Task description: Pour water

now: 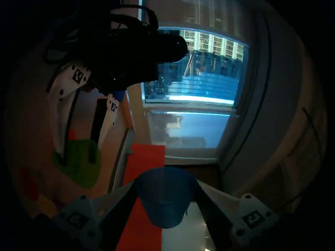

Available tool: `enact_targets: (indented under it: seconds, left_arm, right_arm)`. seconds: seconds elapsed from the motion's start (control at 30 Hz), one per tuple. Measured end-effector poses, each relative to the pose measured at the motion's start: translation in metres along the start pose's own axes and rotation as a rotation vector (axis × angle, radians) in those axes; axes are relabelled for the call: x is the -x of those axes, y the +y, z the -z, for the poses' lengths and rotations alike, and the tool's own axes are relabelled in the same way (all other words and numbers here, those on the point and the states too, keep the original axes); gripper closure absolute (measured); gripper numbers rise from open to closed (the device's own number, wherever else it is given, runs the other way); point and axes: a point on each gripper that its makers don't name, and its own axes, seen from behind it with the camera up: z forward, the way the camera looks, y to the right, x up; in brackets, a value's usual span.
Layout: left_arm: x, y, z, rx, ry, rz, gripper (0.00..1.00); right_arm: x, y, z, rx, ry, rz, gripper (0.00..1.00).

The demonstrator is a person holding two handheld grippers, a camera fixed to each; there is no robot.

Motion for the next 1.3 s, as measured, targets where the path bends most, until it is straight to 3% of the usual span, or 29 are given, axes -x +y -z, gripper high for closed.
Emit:
enact_targets:
  seconds: [0.13, 0.47, 1.07, 1.3]
  left_arm:
    - [0.000, 0.000, 0.000, 0.000, -0.003, -0.005, 0.15]
    - [-0.001, 0.002, 0.002, 0.004, -0.009, -0.017, 0.15]
    - [-0.006, 0.001, 0.006, -0.005, -0.012, -0.030, 0.15]
    - [-0.009, -0.001, 0.008, -0.013, -0.009, -0.033, 0.15]
  right_arm:
    - [0.006, 0.002, 0.004, 0.002, 0.001, -0.070, 0.09]
    - [0.012, 0.003, 0.016, -0.007, 0.016, -0.332, 0.09]
    - [-0.017, 0.002, 0.041, -0.051, 0.100, -1.032, 0.09]
    - [-0.024, 0.009, 0.047, -0.075, 0.119, -1.246, 0.09]
